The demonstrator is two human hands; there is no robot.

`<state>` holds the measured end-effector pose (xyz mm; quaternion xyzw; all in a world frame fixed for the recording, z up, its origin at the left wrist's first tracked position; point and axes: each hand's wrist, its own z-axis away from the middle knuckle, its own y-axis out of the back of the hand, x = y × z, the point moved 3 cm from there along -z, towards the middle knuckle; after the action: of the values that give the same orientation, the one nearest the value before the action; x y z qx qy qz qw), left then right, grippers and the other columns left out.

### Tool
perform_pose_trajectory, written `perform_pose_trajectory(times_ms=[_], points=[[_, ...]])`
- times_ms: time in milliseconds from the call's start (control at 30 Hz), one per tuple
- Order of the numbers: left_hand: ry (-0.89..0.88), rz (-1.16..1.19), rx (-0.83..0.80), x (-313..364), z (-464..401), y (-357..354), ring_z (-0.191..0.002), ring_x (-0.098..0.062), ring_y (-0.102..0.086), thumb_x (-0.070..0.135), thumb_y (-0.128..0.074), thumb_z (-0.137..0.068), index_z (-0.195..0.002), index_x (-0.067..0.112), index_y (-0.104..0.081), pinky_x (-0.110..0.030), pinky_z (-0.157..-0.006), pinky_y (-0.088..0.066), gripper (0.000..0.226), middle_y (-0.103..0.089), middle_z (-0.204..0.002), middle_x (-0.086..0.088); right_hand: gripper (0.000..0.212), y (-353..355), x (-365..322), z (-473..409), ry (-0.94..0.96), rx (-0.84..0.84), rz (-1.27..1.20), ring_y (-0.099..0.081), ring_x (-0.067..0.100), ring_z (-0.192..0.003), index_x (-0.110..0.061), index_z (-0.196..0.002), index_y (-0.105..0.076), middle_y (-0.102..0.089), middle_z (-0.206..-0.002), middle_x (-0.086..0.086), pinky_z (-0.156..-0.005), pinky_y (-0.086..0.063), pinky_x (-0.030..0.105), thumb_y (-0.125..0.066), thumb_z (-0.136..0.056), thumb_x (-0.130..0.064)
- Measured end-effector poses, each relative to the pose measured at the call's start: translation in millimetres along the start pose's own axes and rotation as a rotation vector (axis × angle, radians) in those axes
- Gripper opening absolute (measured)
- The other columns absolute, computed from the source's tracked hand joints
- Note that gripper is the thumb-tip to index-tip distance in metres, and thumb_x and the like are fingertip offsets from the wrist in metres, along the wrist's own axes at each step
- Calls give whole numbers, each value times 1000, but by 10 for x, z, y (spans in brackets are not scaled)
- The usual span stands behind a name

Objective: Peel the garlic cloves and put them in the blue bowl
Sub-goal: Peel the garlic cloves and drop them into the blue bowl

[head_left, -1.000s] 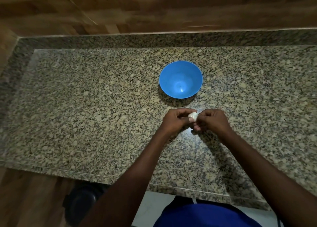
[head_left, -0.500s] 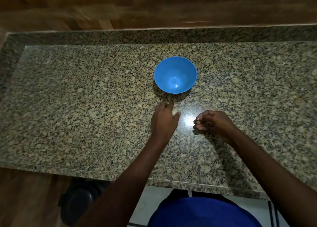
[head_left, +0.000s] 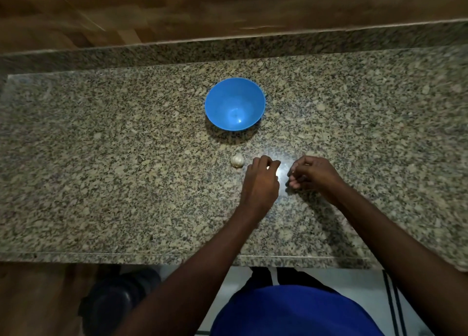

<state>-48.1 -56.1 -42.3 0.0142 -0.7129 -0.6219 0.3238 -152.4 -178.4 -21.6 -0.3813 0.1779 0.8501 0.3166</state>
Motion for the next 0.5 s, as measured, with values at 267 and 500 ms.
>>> perform_pose_trajectory(times_ms=[267, 500], points=[[1, -54, -21, 9, 55, -42, -108, -28, -48, 13, -65, -85, -132, 14, -55, -40, -87, -43, 48, -54, -124, -7, 11, 133, 73, 23, 8, -24, 24, -70, 36, -63, 13, -89, -65, -69, -78, 31, -53, -58, 32, -55, -90, 9], [-14, -45, -21, 11, 71, -59, -110, -28, -47, 12, -64, -84, -133, 14, -53, -44, -89, -45, 50, -53, -125, -6, 13, 172, 119, 53, 76, -24, 0, -66, 32, -61, 18, -91, -68, -67, -77, 31, -60, -62, 41, -67, -89, 6]])
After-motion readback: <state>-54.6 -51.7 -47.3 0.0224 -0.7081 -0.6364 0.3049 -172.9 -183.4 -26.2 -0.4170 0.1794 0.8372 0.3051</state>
